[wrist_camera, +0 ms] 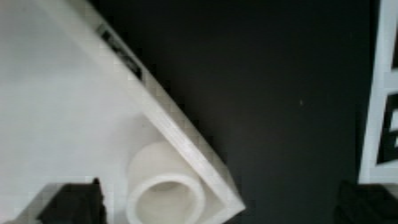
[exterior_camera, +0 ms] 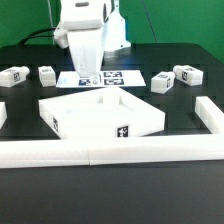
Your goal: Assemble square table
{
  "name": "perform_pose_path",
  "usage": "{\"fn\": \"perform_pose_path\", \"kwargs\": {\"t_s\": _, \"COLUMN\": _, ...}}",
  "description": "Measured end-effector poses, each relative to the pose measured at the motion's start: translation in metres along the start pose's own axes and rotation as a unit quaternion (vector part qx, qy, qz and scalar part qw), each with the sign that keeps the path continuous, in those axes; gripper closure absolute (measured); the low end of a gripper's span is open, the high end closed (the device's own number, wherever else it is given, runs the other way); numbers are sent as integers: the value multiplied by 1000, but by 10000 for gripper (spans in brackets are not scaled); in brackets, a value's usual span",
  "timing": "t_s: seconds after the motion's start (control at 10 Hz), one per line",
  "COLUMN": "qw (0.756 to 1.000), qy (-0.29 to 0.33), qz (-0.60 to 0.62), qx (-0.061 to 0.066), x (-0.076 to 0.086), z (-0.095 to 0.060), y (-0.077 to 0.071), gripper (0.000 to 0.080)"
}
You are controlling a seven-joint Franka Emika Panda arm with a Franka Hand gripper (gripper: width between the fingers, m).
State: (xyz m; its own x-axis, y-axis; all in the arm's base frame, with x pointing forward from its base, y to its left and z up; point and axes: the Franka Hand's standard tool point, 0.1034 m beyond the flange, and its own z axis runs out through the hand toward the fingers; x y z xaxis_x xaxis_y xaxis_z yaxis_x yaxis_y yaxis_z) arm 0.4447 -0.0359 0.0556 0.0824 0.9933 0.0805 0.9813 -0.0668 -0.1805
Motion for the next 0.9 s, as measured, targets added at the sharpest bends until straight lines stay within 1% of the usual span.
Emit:
{"fn": "perform_pose_path", "kwargs": {"t_s": 0.1, "qw": 998, "qy": -3, "qz": -62, "qx": -4, "x": -5, "z": -1, "y": 2, "gripper": 150}}
{"fn": "perform_pose_path", "kwargs": {"t_s": 0.2, "qw": 989, "qy": -3, "qz": -143, "qx": -32, "x": -18, "z": -8, "y": 13, "gripper": 150}}
{"fn": "perform_pose_path", "kwargs": {"t_s": 0.3, "qw": 987, "qy": -1, "qz": -153, "qx": -41, "x": -29, "z": -15, "y": 17, "gripper": 150}}
{"fn": "perform_pose_path", "kwargs": {"t_s": 0.4, "qw": 985, "qy": 4, "qz": -169, "qx": -47, "x": -39, "z": -16, "y": 21, "gripper": 150}}
{"fn": "perform_pose_path", "kwargs": {"t_s": 0.5, "qw": 985, "qy": 7, "qz": -167, "qx": -43, "x": -45, "z": -12, "y": 18, "gripper": 150}}
{"fn": "perform_pose_path", "kwargs": {"t_s": 0.6, "qw": 986, "qy": 4, "qz": -164, "qx": -41, "x": -46, "z": -11, "y": 18, "gripper": 150}}
{"fn": "perform_pose_path", "kwargs": {"t_s": 0.8, "qw": 986, "qy": 3, "qz": -164, "qx": -41, "x": -47, "z": -11, "y": 18, "gripper": 150}}
{"fn": "perform_pose_path", "kwargs": {"t_s": 0.9, "qw": 984, "qy": 3, "qz": -175, "qx": -44, "x": -50, "z": -9, "y": 18, "gripper": 150}}
